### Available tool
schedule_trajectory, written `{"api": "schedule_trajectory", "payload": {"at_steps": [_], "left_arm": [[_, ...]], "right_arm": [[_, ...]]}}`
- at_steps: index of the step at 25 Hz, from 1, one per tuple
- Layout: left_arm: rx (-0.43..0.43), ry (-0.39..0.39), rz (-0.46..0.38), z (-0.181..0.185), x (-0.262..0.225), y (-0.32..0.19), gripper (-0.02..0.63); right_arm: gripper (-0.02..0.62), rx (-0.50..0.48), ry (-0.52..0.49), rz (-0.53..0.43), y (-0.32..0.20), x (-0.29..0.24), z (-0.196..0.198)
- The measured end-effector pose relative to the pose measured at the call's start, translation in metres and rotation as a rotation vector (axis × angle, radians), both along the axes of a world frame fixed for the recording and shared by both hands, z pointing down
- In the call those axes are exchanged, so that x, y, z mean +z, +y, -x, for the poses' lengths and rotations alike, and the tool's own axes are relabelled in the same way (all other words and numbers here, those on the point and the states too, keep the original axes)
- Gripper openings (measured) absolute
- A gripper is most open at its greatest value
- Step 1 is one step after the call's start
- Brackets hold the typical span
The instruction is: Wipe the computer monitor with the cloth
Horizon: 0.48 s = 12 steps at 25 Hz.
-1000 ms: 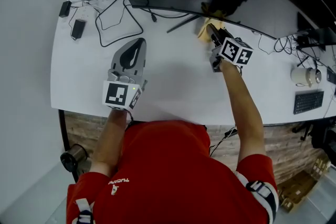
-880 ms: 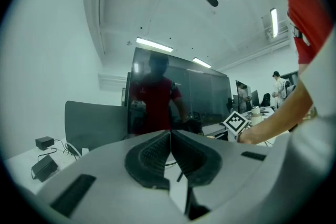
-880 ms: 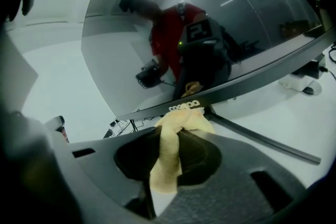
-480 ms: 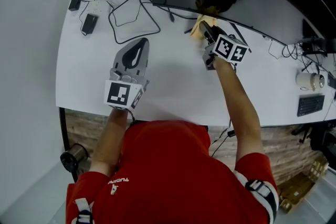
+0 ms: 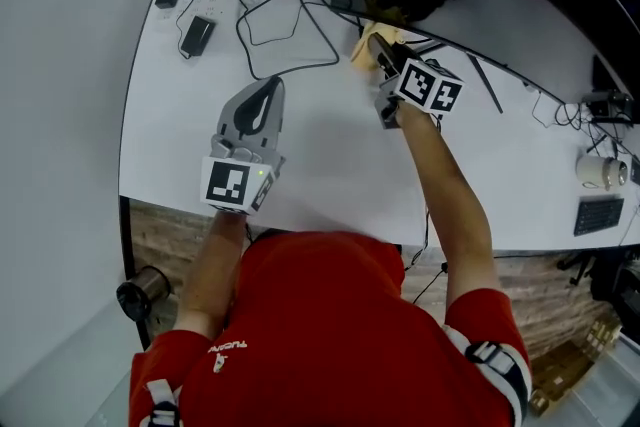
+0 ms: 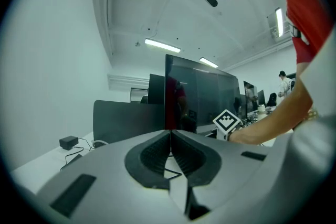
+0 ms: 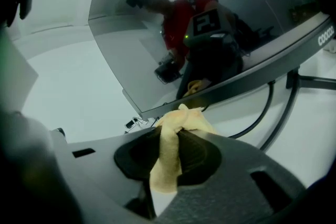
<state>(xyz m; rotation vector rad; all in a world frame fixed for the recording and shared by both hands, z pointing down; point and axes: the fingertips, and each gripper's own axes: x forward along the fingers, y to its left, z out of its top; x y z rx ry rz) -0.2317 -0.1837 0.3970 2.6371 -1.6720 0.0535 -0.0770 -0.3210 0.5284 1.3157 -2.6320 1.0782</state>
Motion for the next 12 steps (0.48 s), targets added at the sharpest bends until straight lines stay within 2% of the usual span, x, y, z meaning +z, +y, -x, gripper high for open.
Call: {"api": "schedule_trajectory", "payload": {"at_steps": [12], "left_arm": [[-0.053,-0.002,0.008,0.041,0.006,0.005,0.009]], "right_arm": [[0.075,-0.079,-0.026,-0.001,-0.01,0.0,0.081]]}}
